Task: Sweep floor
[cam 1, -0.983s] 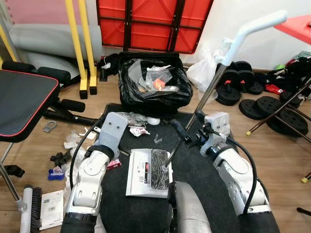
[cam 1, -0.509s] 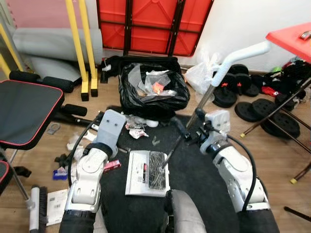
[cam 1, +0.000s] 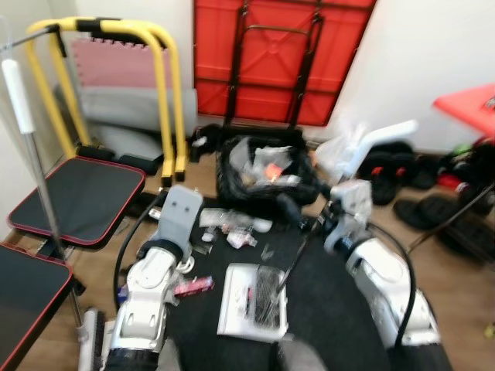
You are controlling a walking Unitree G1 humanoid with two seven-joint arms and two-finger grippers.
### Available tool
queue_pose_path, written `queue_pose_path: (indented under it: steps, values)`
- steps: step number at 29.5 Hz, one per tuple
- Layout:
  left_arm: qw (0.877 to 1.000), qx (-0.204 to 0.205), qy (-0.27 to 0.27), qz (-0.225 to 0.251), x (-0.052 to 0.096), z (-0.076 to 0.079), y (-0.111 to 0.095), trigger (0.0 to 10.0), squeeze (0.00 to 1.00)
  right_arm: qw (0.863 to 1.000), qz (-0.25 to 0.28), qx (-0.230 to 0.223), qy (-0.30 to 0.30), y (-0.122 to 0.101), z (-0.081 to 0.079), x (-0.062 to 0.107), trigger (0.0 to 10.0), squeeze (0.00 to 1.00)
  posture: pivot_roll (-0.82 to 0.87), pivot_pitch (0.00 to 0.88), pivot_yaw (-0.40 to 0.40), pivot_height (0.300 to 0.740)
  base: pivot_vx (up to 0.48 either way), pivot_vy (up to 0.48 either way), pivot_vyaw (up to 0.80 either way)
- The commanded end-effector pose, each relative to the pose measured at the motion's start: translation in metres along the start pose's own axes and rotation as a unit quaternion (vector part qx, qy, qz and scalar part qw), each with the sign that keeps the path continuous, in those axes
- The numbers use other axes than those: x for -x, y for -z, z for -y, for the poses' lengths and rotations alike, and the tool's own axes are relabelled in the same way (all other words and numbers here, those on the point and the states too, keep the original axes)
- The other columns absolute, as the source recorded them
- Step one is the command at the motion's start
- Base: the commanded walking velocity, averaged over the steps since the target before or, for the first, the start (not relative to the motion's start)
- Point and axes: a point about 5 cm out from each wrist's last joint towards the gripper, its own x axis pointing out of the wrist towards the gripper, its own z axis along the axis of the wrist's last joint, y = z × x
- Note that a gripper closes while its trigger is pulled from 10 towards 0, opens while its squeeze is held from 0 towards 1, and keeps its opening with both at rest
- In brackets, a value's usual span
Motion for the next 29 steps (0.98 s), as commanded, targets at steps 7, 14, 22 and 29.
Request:
queue_pose_path:
  steps: [7,14,22,29]
  values:
    - [0.998,0.003,-0.064,-0.002,-0.0007,-0.0037,0.0019,10.0,0.00,1.000,-0.006,-0.002,0.002,0.0022,0.0023,0.0017,10.0,0.00,-0.12,0.004,-0.170,0.730,0.000,0.000,0.00]
    - [0.998,0.002,-0.063,-0.001,-0.0020,-0.0046,0.0016,10.0,0.00,1.000,-0.007,0.002,0.000,0.0021,0.0019,0.0012,10.0,0.00,-0.12,0.001,-0.170,0.740,0.000,0.000,0.00]
    - [0.998,0.002,-0.063,0.000,-0.0028,-0.0053,0.0012,10.0,0.00,1.000,-0.006,0.004,-0.001,0.0017,0.0019,0.0008,10.0,0.00,-0.12,0.004,-0.170,0.740,0.000,0.000,0.00]
    - [0.998,0.003,-0.065,0.001,-0.0037,-0.0068,0.0005,10.0,0.00,1.000,-0.007,0.004,-0.001,0.0014,0.0018,0.0003,10.0,0.00,-0.13,0.007,-0.170,0.740,0.000,0.000,0.00]
